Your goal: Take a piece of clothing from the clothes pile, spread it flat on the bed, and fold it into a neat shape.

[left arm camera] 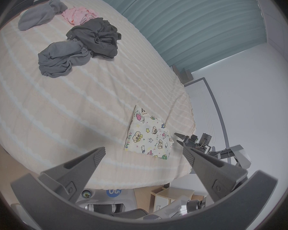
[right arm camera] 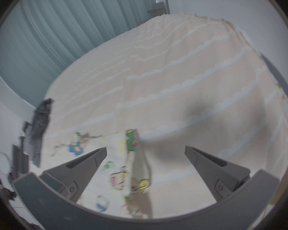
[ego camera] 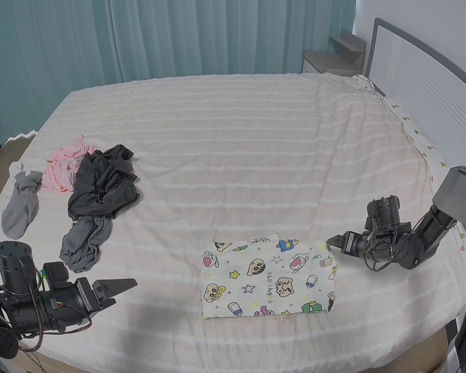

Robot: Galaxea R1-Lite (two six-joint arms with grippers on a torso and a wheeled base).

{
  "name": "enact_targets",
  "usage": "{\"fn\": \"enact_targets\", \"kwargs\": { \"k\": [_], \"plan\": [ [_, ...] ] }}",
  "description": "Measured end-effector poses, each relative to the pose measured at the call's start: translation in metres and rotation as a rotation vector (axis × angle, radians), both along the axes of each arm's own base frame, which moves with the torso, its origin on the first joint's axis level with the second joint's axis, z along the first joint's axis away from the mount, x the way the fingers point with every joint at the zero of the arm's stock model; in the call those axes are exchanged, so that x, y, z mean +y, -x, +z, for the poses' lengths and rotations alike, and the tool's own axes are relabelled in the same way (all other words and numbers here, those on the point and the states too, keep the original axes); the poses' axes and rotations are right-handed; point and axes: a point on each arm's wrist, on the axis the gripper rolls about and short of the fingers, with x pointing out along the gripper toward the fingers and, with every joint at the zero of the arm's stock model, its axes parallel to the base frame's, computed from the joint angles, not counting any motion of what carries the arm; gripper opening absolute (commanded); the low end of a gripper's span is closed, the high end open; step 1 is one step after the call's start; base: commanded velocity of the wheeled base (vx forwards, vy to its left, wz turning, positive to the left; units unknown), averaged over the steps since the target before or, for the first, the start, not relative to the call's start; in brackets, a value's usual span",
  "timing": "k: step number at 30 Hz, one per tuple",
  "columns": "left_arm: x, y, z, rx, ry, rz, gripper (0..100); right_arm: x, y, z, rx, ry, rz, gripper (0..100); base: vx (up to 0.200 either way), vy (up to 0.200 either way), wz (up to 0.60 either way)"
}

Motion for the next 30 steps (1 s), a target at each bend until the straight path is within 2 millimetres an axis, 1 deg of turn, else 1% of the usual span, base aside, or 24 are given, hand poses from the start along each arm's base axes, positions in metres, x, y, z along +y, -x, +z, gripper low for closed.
{"fn": "enact_targets", "kwargs": {
  "k": [3, 6, 11, 14, 16, 19, 23, 26, 30],
  "plan": [
    [-0.006, -0.009, 0.003, -0.009, -0.004, -0.018, 100, -0.004, 0.007, 0.009, 0.010, -0.108, 0.063, 100, 0.000, 0.000, 0.00],
    [-0.015, -0.025, 0.004, -0.006, -0.009, -0.042, 100, -0.009, 0.014, 0.013, 0.015, -0.160, 0.084, 100, 0.000, 0.000, 0.00],
    [-0.036, -0.067, -0.004, 0.022, -0.017, -0.101, 100, -0.016, 0.021, 0.015, 0.002, -0.240, 0.137, 100, 0.000, 0.000, 0.00],
    [-0.049, -0.093, -0.015, 0.035, -0.034, -0.156, 100, -0.018, 0.023, 0.014, 0.005, -0.282, 0.175, 100, 0.000, 0.000, 0.00],
    [-0.058, -0.111, -0.028, 0.038, -0.063, -0.197, 100, -0.019, 0.024, 0.011, 0.012, -0.305, 0.205, 100, 0.000, 0.000, 0.00],
    [-0.071, -0.137, -0.047, 0.031, -0.105, -0.252, 100, -0.021, 0.023, 0.005, 0.022, -0.321, 0.243, 100, 0.000, 0.000, 0.00],
    [-0.085, -0.166, -0.069, 0.018, -0.135, -0.299, 100, -0.025, 0.019, -0.007, 0.040, -0.339, 0.282, 100, 0.000, 0.000, 0.00],
    [-0.097, -0.179, -0.083, 0.010, -0.158, -0.320, 100, -0.026, 0.013, -0.015, 0.047, -0.345, 0.299, 100, 0.000, 0.000, 0.00],
    [-0.110, -0.187, -0.099, 0.014, -0.198, -0.308, 100, -0.024, 0.002, -0.022, 0.045, -0.344, 0.309, 100, 0.000, 0.000, 0.00]
  ]
}}
